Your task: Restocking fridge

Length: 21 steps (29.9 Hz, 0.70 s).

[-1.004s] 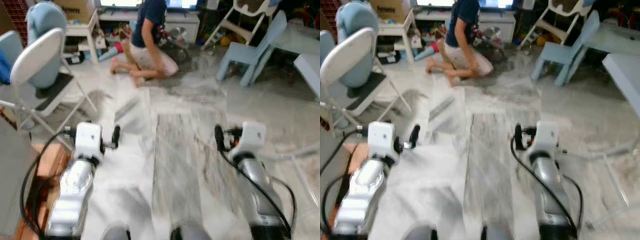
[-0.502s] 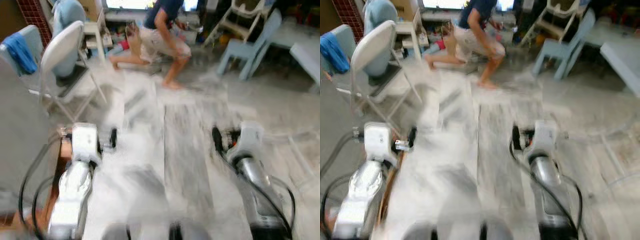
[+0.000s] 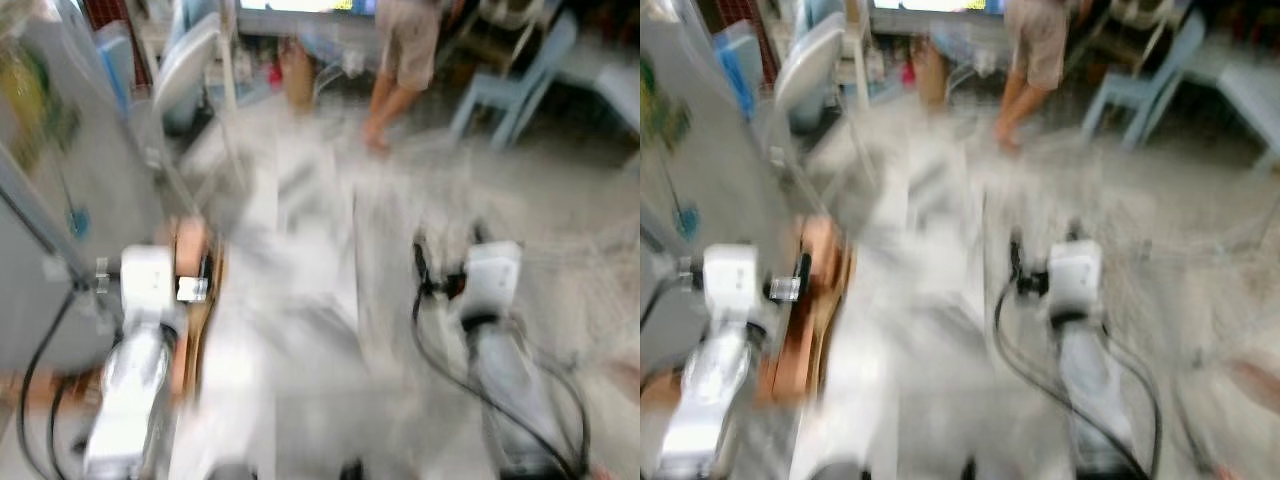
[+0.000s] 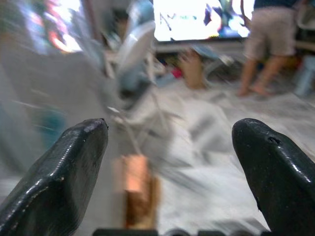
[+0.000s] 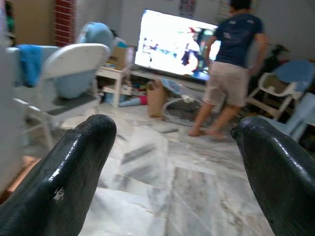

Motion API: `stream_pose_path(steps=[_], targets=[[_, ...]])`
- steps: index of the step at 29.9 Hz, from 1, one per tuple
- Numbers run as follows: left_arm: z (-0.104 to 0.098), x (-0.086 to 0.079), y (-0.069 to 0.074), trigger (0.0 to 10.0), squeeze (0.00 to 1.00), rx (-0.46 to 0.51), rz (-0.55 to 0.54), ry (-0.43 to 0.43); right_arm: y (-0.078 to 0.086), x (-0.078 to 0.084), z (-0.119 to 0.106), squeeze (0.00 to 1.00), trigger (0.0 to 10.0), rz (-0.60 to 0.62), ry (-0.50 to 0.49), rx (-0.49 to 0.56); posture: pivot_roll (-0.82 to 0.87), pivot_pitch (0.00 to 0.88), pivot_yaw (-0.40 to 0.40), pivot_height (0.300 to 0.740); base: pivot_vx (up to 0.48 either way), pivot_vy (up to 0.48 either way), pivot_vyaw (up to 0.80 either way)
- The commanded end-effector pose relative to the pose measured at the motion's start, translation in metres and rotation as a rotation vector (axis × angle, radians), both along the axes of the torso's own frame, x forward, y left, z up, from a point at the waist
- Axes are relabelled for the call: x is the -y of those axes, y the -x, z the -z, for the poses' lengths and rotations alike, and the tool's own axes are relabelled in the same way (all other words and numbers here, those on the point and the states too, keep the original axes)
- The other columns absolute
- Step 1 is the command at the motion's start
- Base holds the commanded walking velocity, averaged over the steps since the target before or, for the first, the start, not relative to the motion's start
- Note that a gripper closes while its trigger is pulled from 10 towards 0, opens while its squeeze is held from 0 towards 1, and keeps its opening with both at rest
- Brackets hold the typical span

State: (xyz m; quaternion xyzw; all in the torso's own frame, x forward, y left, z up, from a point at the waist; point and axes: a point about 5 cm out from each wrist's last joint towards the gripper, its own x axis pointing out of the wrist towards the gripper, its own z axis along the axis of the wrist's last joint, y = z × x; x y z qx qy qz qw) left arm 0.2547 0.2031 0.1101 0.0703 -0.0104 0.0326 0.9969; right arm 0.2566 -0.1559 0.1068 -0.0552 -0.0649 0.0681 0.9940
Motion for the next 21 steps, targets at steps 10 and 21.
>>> stream_pose_path(steps=[10,21], targets=[[0.0,0.007,-0.008,10.0,0.0,0.011,0.028,0.06,0.004,0.004,0.005,0.0,10.0,0.042,0.023,0.012,-0.02,0.02,-0.016,0.74,0.0,0.0,0.0],[0.01,0.019,0.0,10.0,0.0,-0.02,0.041,0.103,0.008,0.007,0.008,0.0,10.0,0.025,0.017,-0.021,-0.02,0.076,-0.039,0.74,0.258,0.315,0.0]])
